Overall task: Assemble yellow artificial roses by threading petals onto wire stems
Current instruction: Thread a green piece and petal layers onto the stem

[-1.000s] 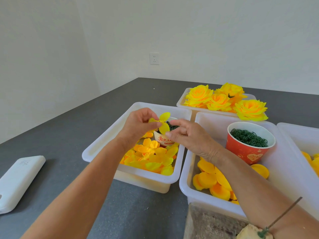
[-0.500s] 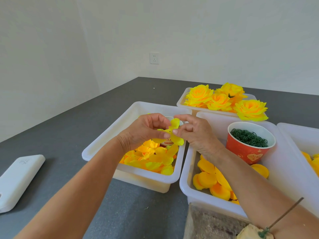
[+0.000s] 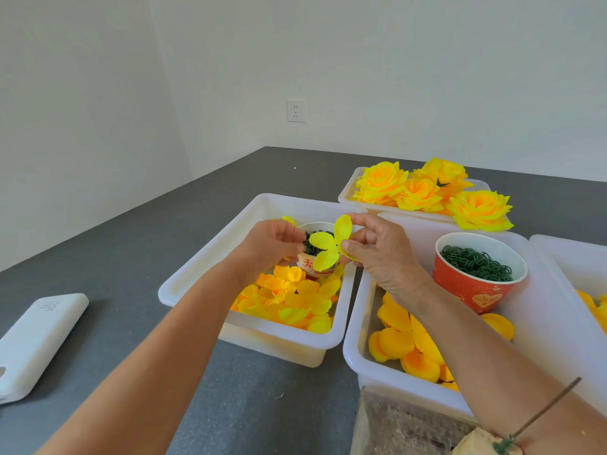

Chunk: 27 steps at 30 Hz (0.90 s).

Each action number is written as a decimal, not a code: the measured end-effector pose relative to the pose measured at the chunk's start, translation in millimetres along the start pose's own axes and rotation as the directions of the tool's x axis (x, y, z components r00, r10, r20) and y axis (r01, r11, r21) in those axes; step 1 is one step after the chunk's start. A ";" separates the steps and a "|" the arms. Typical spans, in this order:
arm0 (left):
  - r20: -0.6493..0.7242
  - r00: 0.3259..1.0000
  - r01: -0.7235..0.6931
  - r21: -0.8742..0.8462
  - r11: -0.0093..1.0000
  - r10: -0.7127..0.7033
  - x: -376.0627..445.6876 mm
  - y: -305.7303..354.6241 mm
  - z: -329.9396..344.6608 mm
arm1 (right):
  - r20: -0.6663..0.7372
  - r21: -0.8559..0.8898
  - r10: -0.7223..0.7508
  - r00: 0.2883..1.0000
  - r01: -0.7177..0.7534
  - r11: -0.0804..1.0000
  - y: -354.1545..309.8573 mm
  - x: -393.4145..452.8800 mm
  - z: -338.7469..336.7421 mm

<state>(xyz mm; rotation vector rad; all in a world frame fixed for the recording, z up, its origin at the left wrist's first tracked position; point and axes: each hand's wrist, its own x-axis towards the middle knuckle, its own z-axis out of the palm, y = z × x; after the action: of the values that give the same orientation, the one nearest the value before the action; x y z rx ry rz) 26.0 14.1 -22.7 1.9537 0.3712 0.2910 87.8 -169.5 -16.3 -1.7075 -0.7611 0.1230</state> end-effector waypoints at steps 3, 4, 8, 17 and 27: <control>0.073 0.989 0.084 0.432 0.898 -0.127 2.3 -10.7 -1.0 | 0.026 0.015 0.006 1.000 -0.007 1.000 -1.3 -1.0 -0.9; 0.121 0.976 0.102 0.477 0.873 -0.180 2.3 -11.7 -0.7 | 0.043 0.018 0.003 0.999 -0.004 1.000 -2.2 -1.8 -0.9; 0.313 0.889 0.068 0.629 0.774 -0.333 -2.0 -6.9 1.5 | 0.075 0.023 -0.001 0.997 -0.001 1.000 -3.4 -2.7 0.1; 0.260 0.942 0.037 0.554 0.832 -0.214 -1.5 -9.6 -1.9 | 0.106 0.027 -0.004 0.994 0.001 1.000 -3.1 -2.5 0.0; -0.059 0.989 0.143 0.175 0.974 -0.135 0.9 -5.0 -8.7 | 0.025 0.144 0.016 1.000 -0.019 0.989 -2.4 -2.0 -0.9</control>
<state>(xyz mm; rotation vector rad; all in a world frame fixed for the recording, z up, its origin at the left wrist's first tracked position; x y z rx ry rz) 23.0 23.6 -23.7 2.0870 0.5791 0.2187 85.8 -171.2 -14.5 -1.5776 -0.7369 0.2062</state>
